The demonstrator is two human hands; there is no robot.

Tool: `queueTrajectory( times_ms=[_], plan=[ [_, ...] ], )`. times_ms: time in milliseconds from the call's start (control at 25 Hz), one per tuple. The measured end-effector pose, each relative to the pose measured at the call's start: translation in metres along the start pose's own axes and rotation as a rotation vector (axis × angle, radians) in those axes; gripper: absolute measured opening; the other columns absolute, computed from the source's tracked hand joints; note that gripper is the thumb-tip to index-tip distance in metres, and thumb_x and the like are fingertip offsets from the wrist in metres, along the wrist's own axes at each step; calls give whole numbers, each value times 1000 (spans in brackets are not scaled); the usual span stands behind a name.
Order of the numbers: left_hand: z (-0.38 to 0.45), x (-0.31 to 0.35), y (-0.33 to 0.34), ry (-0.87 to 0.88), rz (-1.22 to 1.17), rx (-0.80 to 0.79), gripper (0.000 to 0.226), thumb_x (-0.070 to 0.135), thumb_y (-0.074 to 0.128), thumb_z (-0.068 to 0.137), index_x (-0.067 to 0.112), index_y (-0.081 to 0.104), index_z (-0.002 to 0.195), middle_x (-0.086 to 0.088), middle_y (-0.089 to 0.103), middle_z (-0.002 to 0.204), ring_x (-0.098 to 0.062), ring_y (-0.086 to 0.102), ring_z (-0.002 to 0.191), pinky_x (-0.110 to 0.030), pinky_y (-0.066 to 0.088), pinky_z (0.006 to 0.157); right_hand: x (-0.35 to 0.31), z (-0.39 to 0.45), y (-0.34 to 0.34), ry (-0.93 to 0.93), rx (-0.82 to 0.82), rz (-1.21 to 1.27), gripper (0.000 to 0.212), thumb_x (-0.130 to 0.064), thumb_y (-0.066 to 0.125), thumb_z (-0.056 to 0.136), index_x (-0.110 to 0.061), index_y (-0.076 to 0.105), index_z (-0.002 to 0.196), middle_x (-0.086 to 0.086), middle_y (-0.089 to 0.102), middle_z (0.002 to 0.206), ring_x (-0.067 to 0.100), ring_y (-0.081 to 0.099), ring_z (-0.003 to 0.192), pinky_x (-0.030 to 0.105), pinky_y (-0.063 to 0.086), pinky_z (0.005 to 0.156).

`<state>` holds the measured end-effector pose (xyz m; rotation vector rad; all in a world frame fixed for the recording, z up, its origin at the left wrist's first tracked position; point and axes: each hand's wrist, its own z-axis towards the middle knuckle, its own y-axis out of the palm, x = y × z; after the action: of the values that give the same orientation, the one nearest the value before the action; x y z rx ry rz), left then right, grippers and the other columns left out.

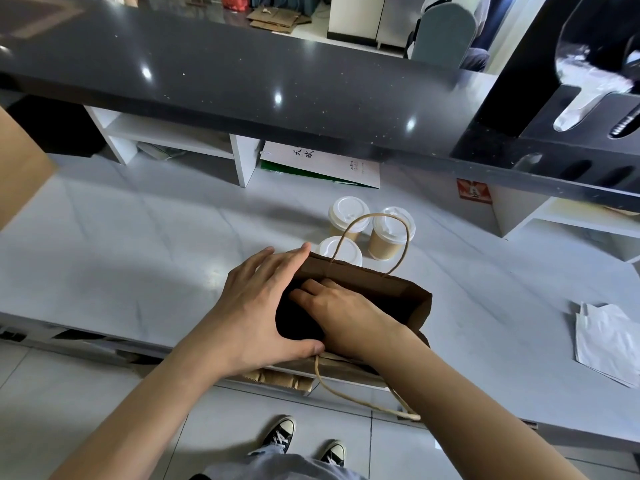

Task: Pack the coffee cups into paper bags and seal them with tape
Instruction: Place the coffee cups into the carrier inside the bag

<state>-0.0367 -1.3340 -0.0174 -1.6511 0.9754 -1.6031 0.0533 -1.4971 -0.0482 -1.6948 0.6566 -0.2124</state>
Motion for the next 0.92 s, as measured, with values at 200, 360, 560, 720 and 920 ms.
queueTrajectory(
  times_ms=[200, 360, 560, 720, 920],
  plan=[
    [0, -2, 1, 4, 7, 7, 126, 84, 60, 55, 49, -4, 157, 23, 20, 159, -10, 4, 153, -38, 13, 125, 4, -10, -1, -8, 56, 79, 83, -34, 77, 84, -23, 36, 156, 4, 51, 139, 25, 50, 124, 41, 48, 103],
    [-2, -2, 1, 0, -6, 9, 126, 85, 61, 55, 48, -3, 158, 24, 18, 159, -9, 3, 153, -36, 12, 125, 9, -24, -8, 11, 95, 160, 82, -36, 78, 83, -26, 39, 155, -1, 56, 137, 21, 53, 121, 38, 48, 102],
    [-2, -2, 1, 4, -23, 6, 124, 85, 62, 56, 51, -4, 156, 27, 14, 160, -6, -1, 153, -35, 11, 125, 17, -55, -36, 73, 185, 303, 64, -45, 72, 89, -36, 47, 148, -14, 58, 136, 7, 55, 121, 29, 48, 101],
    [-4, -1, 1, 6, -37, 14, 122, 82, 65, 56, 55, -2, 155, 40, 10, 151, -1, -2, 151, -29, 9, 123, 29, -83, -58, 173, 315, 449, 47, -43, 74, 90, -39, 60, 134, -20, 67, 119, 1, 63, 109, 30, 53, 94],
    [-3, 1, -1, 6, -37, 1, 121, 80, 67, 56, 56, 0, 154, 62, -6, 125, 4, -1, 147, -28, 11, 122, 49, -108, -73, 211, 410, 542, 40, -37, 77, 87, -37, 67, 126, -22, 71, 109, -2, 67, 104, 26, 56, 93]
  ],
)
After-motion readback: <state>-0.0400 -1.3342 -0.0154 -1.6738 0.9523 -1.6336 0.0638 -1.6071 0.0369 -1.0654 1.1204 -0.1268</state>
